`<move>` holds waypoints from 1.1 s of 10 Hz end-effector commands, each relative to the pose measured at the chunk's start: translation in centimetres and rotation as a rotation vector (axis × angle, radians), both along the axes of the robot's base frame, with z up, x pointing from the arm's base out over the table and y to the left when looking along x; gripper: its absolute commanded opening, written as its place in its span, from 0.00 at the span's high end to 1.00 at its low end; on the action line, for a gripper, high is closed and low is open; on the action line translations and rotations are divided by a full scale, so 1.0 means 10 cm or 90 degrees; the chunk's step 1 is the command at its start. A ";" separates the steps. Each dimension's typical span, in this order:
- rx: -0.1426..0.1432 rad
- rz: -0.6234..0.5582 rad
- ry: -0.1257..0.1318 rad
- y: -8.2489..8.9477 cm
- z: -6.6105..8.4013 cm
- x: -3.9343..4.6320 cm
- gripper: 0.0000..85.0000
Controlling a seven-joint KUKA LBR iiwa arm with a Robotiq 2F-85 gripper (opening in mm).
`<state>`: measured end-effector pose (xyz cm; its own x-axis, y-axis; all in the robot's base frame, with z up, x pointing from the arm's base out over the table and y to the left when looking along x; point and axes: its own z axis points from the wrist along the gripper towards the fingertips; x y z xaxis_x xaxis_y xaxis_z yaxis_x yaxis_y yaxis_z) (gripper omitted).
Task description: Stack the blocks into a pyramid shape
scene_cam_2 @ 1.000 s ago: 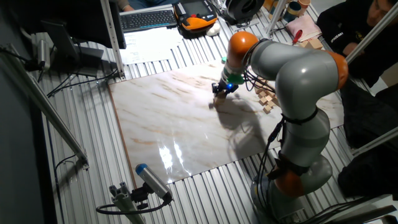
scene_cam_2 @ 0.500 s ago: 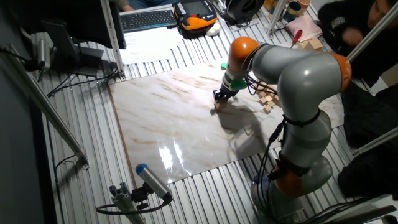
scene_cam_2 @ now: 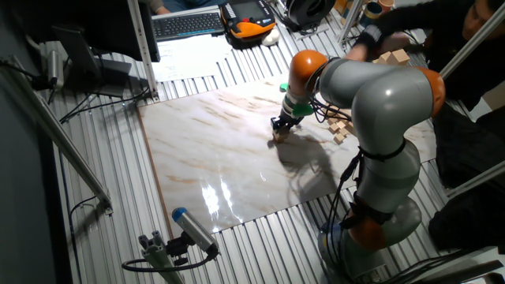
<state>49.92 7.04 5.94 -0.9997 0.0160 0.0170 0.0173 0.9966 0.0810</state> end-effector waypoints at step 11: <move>-0.026 -0.065 0.010 0.02 0.00 0.019 0.40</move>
